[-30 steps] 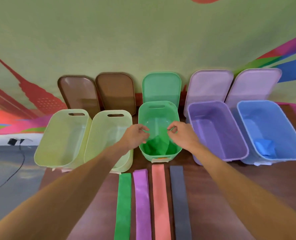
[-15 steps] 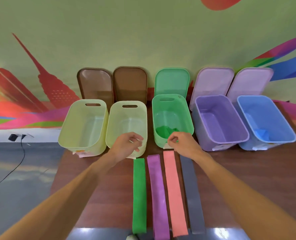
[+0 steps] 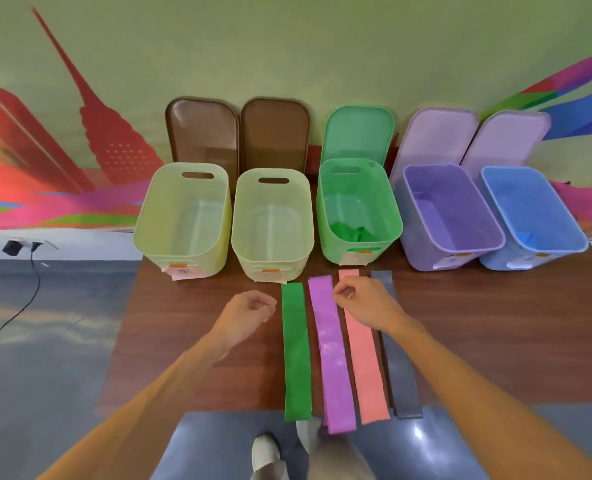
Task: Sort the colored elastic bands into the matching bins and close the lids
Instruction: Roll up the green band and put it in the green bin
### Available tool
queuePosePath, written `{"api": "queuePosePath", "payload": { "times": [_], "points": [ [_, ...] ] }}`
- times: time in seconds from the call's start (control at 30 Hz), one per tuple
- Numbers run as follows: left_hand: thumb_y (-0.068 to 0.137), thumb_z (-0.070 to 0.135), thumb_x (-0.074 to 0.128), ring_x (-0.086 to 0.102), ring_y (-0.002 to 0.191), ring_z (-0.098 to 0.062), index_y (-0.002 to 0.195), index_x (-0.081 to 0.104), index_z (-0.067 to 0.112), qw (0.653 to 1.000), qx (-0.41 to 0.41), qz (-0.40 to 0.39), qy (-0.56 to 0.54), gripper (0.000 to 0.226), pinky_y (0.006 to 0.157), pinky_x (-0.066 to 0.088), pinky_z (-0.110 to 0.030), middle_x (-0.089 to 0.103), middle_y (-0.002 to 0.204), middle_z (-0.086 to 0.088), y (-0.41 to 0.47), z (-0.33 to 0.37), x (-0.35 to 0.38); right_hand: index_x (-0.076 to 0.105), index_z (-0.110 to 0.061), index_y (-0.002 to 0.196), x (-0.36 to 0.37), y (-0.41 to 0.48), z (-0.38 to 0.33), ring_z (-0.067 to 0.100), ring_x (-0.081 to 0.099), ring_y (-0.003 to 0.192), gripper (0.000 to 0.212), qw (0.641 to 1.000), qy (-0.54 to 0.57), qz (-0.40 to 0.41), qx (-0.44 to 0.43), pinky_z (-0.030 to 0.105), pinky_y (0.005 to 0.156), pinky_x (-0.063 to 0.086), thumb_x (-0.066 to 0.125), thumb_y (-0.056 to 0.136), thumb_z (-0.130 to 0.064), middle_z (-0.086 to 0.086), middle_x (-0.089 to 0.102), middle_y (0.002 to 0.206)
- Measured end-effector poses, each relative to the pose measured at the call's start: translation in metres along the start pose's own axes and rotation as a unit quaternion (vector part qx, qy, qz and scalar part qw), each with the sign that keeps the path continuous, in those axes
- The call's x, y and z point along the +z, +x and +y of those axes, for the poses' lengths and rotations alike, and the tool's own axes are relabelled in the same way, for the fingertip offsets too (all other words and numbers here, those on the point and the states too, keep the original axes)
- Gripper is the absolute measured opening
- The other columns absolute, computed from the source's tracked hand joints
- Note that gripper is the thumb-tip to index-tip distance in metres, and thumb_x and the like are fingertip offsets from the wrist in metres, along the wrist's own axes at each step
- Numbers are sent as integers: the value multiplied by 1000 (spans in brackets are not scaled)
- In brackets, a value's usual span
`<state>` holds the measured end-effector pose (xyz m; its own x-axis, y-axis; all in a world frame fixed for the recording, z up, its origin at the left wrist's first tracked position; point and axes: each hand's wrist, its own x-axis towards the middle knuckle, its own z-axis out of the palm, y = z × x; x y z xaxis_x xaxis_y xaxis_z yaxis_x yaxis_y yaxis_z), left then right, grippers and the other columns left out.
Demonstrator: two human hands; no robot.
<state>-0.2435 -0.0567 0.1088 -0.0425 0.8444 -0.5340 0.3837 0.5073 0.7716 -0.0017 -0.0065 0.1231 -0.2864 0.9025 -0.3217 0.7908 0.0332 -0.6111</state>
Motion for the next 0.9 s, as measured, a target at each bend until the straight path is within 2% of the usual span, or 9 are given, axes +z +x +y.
{"api": "queuePosePath", "payload": {
  "times": [0.07,0.17,0.27,0.37,0.43,0.53,0.6,0.73,0.9],
  "points": [
    [85,15,60,63,83,-14,90,67,25,1000,-15,25,-10,13,72,43,-21,69,85,-1,12,-6,7,69,-14,97,9,8,2,7,61,87,15,1000,6,-10,-1,16,79,49,57,89,-17,-2,70,96],
    [85,15,61,60,88,-12,102,66,19,999,-34,35,1,18,66,39,-16,66,95,0,32,-12,25,67,-14,102,20,24,8,10,62,93,16,999,24,-27,11,20,85,47,56,91,-17,-1,69,101],
    [84,14,65,58,98,-18,112,63,13,997,-50,58,32,29,80,40,-21,59,105,-4,55,-18,43,67,-15,105,28,38,19,8,60,93,18,998,46,-43,21,16,82,44,56,91,-17,-1,68,104],
    [83,14,63,49,113,-25,123,58,12,987,-78,101,97,40,97,35,-24,48,120,-11,75,-30,61,67,-17,104,29,52,30,8,58,87,17,997,52,-51,34,5,67,38,56,91,-19,-2,66,95],
    [82,18,63,40,116,-28,127,56,15,977,-92,132,138,45,99,31,-28,47,124,-12,86,-32,73,67,-17,103,27,59,38,8,58,84,16,996,60,-48,43,0,62,36,57,91,-20,-5,63,88],
    [79,19,67,39,117,-33,128,55,15,968,-107,183,132,50,100,32,-36,43,126,-14,98,-23,88,68,-17,103,27,65,48,6,58,82,17,995,71,-52,49,1,63,37,58,90,-20,-5,65,89],
    [79,19,69,41,117,-34,127,56,13,963,-119,214,109,50,100,33,-38,43,125,-15,104,-18,97,68,-18,104,29,67,55,5,60,82,17,994,79,-58,54,6,67,42,60,89,-20,-4,68,91],
    [82,23,69,46,112,-30,116,62,14,949,-145,275,48,36,97,35,-41,48,119,-12,111,-16,106,69,-22,98,32,67,66,9,64,80,12,991,94,-57,78,26,77,52,61,88,-23,-6,70,86],
    [83,18,69,58,92,-25,88,67,13,934,-122,335,-24,8,88,44,-39,55,93,-2,116,-19,104,69,-23,97,35,70,64,0,60,75,12,989,106,-70,77,16,72,48,60,90,-22,-8,68,87]
  ]
}}
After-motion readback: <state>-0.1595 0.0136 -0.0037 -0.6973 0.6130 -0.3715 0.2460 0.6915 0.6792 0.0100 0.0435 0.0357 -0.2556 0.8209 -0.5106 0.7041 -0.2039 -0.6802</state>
